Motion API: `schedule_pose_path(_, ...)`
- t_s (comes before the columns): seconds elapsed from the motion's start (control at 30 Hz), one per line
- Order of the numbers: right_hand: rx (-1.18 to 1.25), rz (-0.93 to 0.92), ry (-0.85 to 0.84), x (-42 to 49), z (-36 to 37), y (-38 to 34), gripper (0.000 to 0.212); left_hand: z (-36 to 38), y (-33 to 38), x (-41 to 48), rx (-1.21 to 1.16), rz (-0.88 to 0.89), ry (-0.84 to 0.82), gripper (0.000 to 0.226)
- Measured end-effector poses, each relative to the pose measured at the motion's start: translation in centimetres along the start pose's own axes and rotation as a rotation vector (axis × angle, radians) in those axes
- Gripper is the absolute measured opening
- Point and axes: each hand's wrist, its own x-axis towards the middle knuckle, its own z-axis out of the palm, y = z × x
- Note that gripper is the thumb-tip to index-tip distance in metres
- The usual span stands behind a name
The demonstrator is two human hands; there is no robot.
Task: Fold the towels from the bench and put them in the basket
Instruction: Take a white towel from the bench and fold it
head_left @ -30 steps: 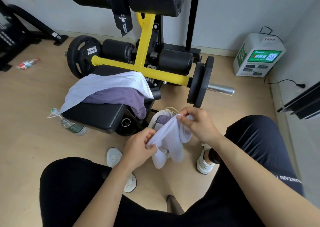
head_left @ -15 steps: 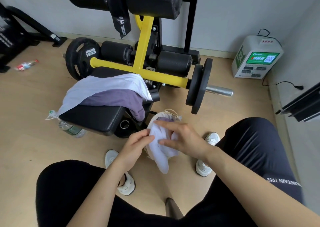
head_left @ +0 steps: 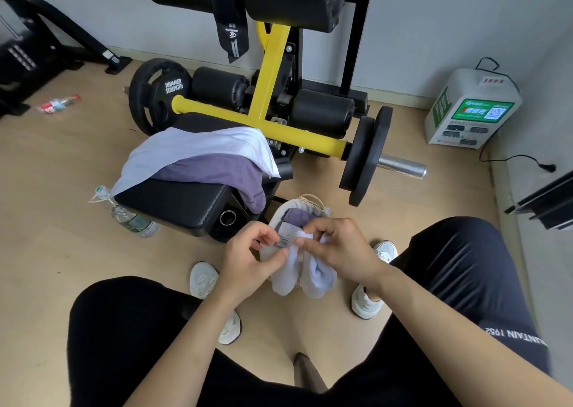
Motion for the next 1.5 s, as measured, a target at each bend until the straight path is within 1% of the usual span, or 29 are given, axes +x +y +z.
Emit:
schedule_pose_path(0.07,0.041,0.007,-0.01,0.0,-0.1,-0.1,0.015,1.1,0.4,-0.3,0.019,0.024,-0.003,0.031)
schedule_pose_path(0.13,0.113,0.019,-0.045,0.0,-0.3,-0.3,0.016,2.3,0.7,-0.2,0.035,-0.008,0.011,0.03)
schedule_pose_path(0.17,0.147,0.026,-0.06,0.0,-0.5,-0.5,0.015,2.6,0.7,-0.1,0.038,-0.011,0.032,0.028)
schedule_pose_path(0.23,0.19,0.035,-0.076,-0.1,-0.7,-0.7,0.013,3.0,0.5,0.2,0.054,0.037,0.071,0.02)
schedule_pose_path(0.4,0.174,0.022,-0.047,0.2,-1.5,0.3,0.018,2.8,0.0,0.5,0.173,0.137,0.139,0.017)
schedule_pose_path(0.5,0.167,0.028,-0.037,0.2,-1.7,0.5,0.02,2.3,-0.5,0.7,0.287,0.149,0.186,0.009)
schedule_pose_path(0.6,0.187,0.023,-0.027,0.1,-2.0,0.3,0.016,1.8,-1.2,0.8,0.371,0.154,0.178,0.007)
schedule_pose_path(0.7,0.255,0.055,0.05,0.4,-3.0,0.2,0.016,1.2,-1.4,0.9,0.382,0.142,0.171,0.013)
schedule_pose_path(0.77,0.306,0.087,0.134,0.7,-3.7,0.4,0.019,0.8,-1.5,0.8,0.38,0.124,0.163,0.018)
schedule_pose_path(0.83,0.357,0.129,0.234,1.1,-4.5,0.9,0.023,0.3,-1.5,0.7,0.373,0.066,0.153,0.023)
schedule_pose_path(0.9,0.406,0.16,0.333,1.4,-5.5,1.2,0.022,0.0,-2.1,0.5,0.325,-0.006,0.141,0.026)
schedule_pose_path(1.03,0.406,0.186,0.46,1.8,-7.2,1.9,0.018,-0.3,-3.5,0.6,0.16,-0.125,0.072,0.015)
schedule_pose_path(1.1,0.386,0.204,0.502,1.9,-7.6,2.1,0.018,-0.4,-4.0,0.7,0.171,-0.153,0.044,0.01)
schedule_pose_path(1.23,0.373,0.221,0.565,2.2,-8.1,2.0,0.017,-0.6,-3.9,0.8,0.154,-0.2,0.006,0.015)
schedule_pose_path(1.3,0.377,0.252,0.559,2.2,-8.1,2.2,0.017,-0.6,-3.4,1.0,0.074,-0.255,0.044,0.02)
schedule_pose_path(1.33,0.372,0.275,0.538,2.2,-8.1,2.2,0.017,-0.7,-3.0,1.1,0.014,-0.289,0.071,0.016)
schedule_pose_path(1.37,0.366,0.3,0.496,2.1,-8.2,2.3,0.015,-0.8,-2.6,1.2,-0.058,-0.312,0.096,0.012)
schedule_pose_path(1.4,0.356,0.32,0.437,2.1,-8.3,2.6,0.012,-0.9,-2.0,1.3,-0.129,-0.322,0.117,0.012)
schedule_pose_path(1.43,0.345,0.333,0.369,2.0,-8.3,2.8,0.012,-1.0,-1.5,1.3,-0.189,-0.323,0.132,0.015)
schedule_pose_path(1.5,0.302,0.319,0.238,1.7,-8.4,3.4,0.03,-1.0,-0.5,1.4,-0.25,-0.314,0.154,0.016)
